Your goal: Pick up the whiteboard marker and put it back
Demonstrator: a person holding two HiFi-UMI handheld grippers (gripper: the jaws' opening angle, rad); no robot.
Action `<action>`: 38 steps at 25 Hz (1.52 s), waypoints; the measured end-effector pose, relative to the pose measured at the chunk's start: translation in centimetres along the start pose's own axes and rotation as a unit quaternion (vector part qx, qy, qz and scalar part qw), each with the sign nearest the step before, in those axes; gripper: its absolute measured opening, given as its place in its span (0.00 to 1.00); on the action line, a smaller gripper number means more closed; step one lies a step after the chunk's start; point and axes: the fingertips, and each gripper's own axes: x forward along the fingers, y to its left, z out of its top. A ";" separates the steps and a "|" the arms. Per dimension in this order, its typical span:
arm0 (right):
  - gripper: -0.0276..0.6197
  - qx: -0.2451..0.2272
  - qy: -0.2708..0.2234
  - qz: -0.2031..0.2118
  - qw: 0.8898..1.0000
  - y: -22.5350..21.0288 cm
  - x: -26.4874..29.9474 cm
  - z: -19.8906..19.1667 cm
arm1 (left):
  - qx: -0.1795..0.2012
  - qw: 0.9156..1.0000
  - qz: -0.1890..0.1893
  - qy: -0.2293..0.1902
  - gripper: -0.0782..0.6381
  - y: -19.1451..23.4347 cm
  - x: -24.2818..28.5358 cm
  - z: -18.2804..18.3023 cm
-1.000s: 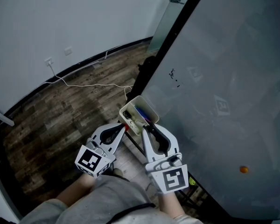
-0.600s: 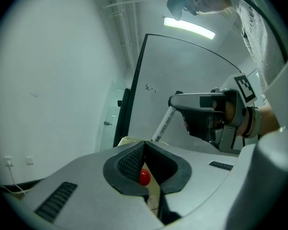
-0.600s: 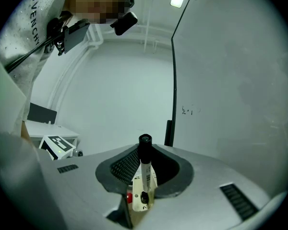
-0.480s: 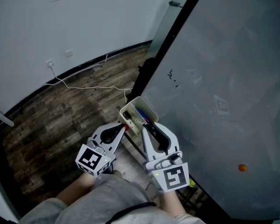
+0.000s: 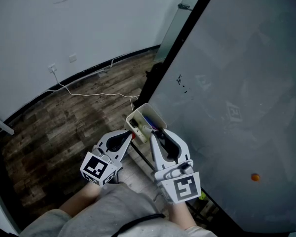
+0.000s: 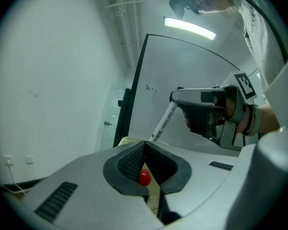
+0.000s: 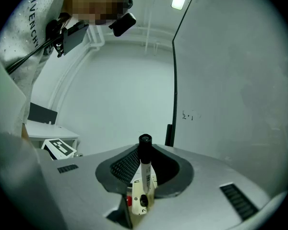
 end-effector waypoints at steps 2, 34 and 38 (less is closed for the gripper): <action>0.17 -0.002 0.000 0.001 1.000 0.0 0.0 0.0 | 0.000 1.000 -0.001 -0.002 0.13 0.0 0.0 -0.1; 0.17 0.017 0.006 0.010 1.000 -0.5 0.8 -1.2 | -0.006 1.000 0.007 -0.003 0.13 0.8 0.1 0.4; 0.17 0.025 0.016 0.016 0.999 -0.4 0.9 -2.2 | -0.010 1.000 0.010 0.002 0.13 1.1 0.1 -0.1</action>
